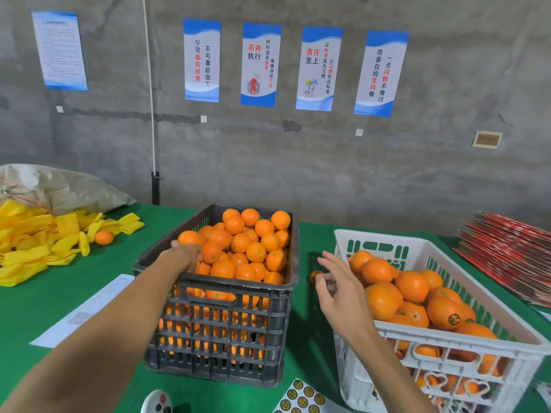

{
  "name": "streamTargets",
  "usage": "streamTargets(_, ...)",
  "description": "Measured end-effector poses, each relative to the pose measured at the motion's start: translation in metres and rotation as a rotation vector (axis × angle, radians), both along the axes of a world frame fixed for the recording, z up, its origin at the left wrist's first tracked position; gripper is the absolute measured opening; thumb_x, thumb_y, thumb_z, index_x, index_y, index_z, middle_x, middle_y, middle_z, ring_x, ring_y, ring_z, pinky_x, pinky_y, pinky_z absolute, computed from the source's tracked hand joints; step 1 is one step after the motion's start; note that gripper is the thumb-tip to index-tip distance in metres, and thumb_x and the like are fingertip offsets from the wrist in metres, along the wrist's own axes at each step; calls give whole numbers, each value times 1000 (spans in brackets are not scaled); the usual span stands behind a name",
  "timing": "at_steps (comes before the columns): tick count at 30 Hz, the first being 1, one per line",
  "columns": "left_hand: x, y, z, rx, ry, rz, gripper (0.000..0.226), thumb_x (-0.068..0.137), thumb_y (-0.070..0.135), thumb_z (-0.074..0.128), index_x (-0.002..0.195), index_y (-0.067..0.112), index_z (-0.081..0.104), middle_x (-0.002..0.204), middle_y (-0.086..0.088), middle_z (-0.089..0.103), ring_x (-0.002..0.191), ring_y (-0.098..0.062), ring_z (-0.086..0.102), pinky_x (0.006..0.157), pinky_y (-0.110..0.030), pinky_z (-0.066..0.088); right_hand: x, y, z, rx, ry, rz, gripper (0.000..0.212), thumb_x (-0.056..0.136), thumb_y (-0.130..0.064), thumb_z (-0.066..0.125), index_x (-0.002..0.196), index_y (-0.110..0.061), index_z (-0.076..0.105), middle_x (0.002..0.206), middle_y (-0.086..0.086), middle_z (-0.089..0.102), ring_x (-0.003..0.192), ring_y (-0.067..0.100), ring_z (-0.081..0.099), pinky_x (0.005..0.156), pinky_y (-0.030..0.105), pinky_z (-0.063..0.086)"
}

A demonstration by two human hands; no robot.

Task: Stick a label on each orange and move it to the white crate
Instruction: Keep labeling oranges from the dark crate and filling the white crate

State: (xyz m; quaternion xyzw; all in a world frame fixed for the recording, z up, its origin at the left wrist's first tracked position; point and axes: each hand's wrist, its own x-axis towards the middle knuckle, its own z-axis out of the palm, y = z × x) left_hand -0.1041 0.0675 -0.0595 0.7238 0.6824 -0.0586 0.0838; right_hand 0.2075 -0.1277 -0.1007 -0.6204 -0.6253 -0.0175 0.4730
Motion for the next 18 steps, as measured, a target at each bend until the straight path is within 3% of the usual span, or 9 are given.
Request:
streamTargets(3, 2, -6, 2, 12, -130, -22, 59, 96, 9, 60, 143, 37, 40, 167, -28, -3, 138, -44, 44, 111, -52, 43, 5, -4, 1, -7, 27, 7, 41, 102, -27, 57, 144, -24, 56, 155, -13, 45, 112, 1, 61, 97, 33, 57)
streamTargets(6, 4, -17, 10, 102, -348, -86, 53, 91, 25, 74, 132, 40, 45, 147, -27, 33, 120, -41, 53, 104, -47, 48, 8, -5, 3, 4, 34, 26, 40, 102, -25, 58, 142, -24, 56, 152, -13, 47, 109, -2, 61, 95, 28, 57)
streamTargets(8, 15, -30, 18, 173, -597, -161, 48, 92, 26, 77, 128, 39, 49, 133, -31, 49, 116, -44, 58, 104, -54, 51, 7, -5, 6, 18, 40, 60, 39, 102, -24, 58, 142, -25, 56, 148, -15, 49, 108, -5, 59, 92, 20, 56)
streamTargets(10, 32, -52, 29, 217, -903, -277, 46, 93, 18, 78, 130, 30, 53, 111, -40, 62, 88, -39, 69, 84, -60, 60, 2, -6, 9, 24, 60, 109, 39, 102, -24, 58, 141, -28, 56, 145, -19, 50, 110, -8, 57, 90, 15, 54)
streamTargets(12, 54, -79, 37, 307, -1111, -383, 44, 94, 17, 77, 130, 26, 55, 108, -41, 61, 63, -29, 67, 68, -53, 61, -5, -8, 12, 44, 74, 150, 39, 103, -26, 58, 142, -30, 56, 142, -20, 52, 109, -7, 58, 91, 18, 55)
streamTargets(15, 90, -125, 29, 429, -1301, -464, 42, 98, 33, 72, 135, 37, 52, 125, -19, 55, 71, -28, 69, 70, -46, 62, -14, -19, 15, 106, 84, 161, 37, 103, -42, 55, 139, -36, 58, 133, -21, 61, 107, -2, 63, 89, 24, 58)
streamTargets(18, 120, -166, -4, 344, -1566, -555, 47, 96, 44, 68, 140, 39, 51, 113, -13, 61, 72, -24, 66, 62, -30, 55, -21, -38, 9, 185, 123, 199, 38, 102, -56, 51, 139, -45, 54, 127, -22, 66, 104, 2, 68, 87, 26, 58)
